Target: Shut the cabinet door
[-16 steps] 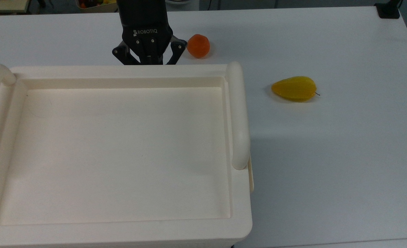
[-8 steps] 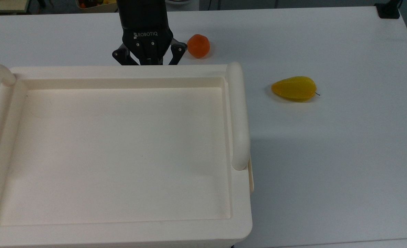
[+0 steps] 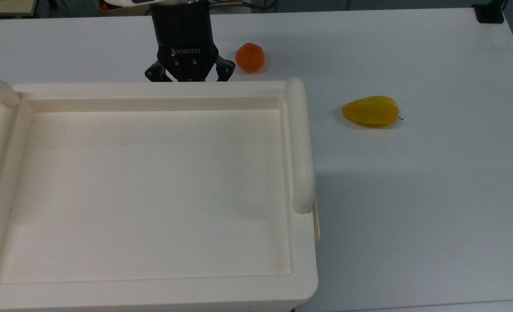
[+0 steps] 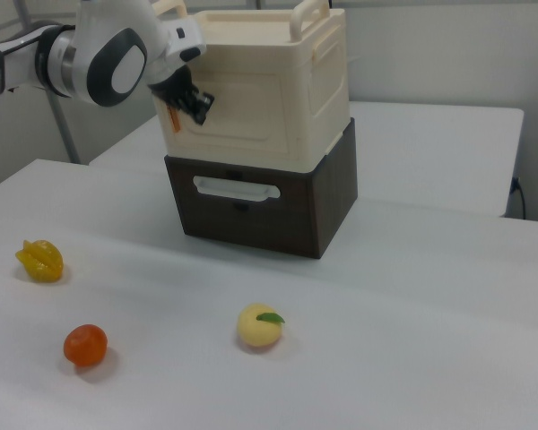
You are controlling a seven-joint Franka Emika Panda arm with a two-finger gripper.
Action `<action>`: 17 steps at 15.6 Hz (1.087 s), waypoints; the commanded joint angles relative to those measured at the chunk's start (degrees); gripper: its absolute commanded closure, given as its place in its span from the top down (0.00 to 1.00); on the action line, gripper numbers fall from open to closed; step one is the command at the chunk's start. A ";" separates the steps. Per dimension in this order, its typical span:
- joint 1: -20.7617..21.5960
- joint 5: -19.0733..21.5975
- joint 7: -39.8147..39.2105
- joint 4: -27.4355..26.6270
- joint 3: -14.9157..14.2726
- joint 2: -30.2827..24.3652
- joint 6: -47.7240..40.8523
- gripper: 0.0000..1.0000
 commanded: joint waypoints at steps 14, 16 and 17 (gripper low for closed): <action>0.85 -14.87 -3.93 -10.09 1.84 -16.09 -38.49 0.00; 0.94 -14.87 -3.49 -10.72 1.92 -16.89 -40.86 0.00; 0.94 -14.78 -3.40 -10.72 1.92 -16.98 -41.66 0.00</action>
